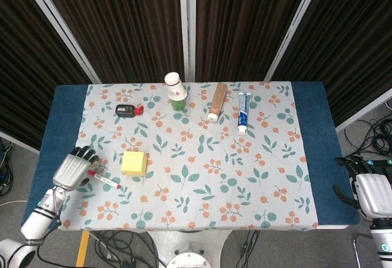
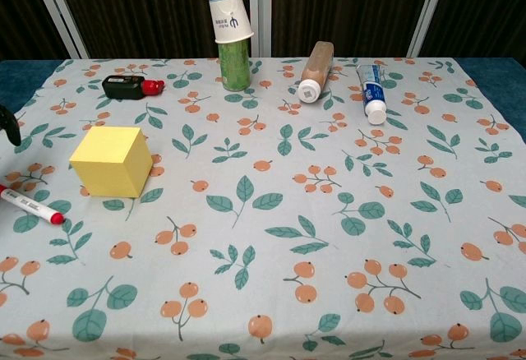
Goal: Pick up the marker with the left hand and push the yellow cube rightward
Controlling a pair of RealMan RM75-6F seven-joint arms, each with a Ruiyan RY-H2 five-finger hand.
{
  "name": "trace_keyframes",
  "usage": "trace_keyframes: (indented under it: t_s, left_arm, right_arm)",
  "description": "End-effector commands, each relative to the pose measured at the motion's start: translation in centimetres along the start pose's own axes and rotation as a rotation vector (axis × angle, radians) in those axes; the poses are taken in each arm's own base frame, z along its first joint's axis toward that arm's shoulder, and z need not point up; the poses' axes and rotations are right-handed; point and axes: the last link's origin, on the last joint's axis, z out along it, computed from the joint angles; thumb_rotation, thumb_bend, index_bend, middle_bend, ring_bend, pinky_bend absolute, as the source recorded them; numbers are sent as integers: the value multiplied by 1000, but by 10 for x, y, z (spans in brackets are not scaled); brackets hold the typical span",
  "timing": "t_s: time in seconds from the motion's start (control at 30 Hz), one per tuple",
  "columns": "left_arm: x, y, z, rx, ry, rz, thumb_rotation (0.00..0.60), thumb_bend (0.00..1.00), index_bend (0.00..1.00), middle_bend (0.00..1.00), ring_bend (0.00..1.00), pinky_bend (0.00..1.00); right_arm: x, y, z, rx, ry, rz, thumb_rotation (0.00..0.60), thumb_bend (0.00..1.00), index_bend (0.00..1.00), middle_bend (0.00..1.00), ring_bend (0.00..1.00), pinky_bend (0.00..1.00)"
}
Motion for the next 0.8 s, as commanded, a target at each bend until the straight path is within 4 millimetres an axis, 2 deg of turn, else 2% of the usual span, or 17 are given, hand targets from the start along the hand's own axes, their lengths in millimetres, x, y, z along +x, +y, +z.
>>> trace_keyframes:
  t_s: [0.03,0.23,0.5,0.8]
  left_arm:
    - [-10,8,3,-20,-20,5,600,199,437,413,212,284]
    - [-19,17,3,-40,-37,39,600,214,461,433,212,284]
    - [-23,24,4,-41,-44,81,600,332,518,486,259,284]
    - [-27,31,0,-39,-78,124,600,343,519,486,259,284]
  right_arm:
    - [-1,-1,0,1,-2,1,600,209,225,311,165,278]
    - [-1,-1,0,-1,-9,4,600,207,223,309,161,275]
    - [-3,0,-1,-3,-12,11,600,207,222,307,153,262]
    - [-4,0,-1,-5,-17,19,600,206,222,307,151,230]
